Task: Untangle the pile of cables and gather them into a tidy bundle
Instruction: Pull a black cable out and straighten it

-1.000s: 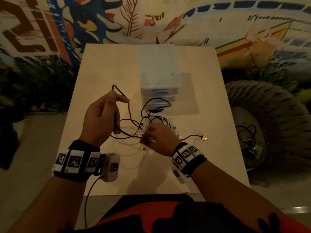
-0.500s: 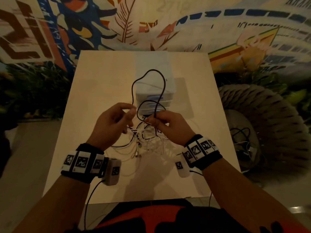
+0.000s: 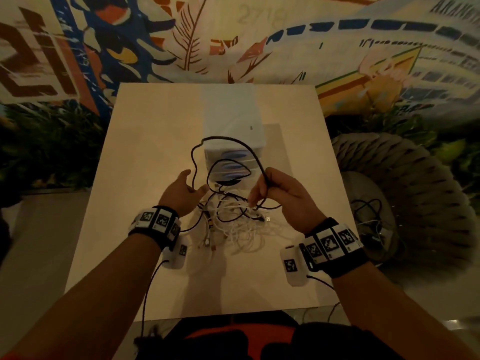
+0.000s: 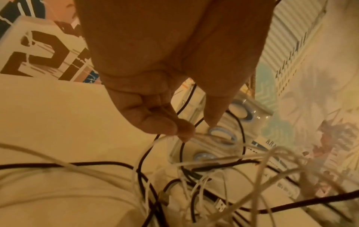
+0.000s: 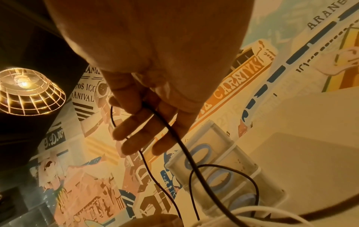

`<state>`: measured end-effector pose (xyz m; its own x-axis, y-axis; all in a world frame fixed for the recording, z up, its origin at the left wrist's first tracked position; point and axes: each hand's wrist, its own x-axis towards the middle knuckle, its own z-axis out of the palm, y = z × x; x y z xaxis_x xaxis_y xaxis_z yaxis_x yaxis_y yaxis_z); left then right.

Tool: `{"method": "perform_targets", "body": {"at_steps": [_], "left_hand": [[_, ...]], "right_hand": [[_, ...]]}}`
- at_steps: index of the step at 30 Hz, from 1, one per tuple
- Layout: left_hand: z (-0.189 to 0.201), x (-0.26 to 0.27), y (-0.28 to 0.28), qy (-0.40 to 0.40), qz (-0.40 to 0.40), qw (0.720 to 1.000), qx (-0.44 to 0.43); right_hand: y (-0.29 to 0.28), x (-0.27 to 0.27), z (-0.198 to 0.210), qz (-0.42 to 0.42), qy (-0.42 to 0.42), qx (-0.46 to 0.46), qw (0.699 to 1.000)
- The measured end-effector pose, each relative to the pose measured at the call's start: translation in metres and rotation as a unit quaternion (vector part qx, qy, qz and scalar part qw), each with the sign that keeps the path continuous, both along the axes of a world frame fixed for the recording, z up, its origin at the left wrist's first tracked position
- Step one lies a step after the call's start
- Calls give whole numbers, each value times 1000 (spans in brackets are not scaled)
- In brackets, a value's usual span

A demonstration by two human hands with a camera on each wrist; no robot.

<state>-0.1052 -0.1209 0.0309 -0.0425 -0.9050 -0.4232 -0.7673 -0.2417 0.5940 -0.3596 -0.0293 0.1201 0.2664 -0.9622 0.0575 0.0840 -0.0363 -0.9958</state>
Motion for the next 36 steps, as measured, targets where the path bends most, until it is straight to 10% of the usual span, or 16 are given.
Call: {"method": "perform_targets", "body": {"at_steps": [12, 29, 36], "left_hand": [[74, -2, 7, 147, 33, 953, -263], [130, -23, 47, 319, -81, 913, -242], [66, 12, 45, -42, -170, 976, -127]], "right_hand": [[-5, -24, -34, -196, 39, 101, 975], [-35, 61, -35, 4, 230, -33, 973], [-32, 52, -35, -83, 150, 30, 985]]}}
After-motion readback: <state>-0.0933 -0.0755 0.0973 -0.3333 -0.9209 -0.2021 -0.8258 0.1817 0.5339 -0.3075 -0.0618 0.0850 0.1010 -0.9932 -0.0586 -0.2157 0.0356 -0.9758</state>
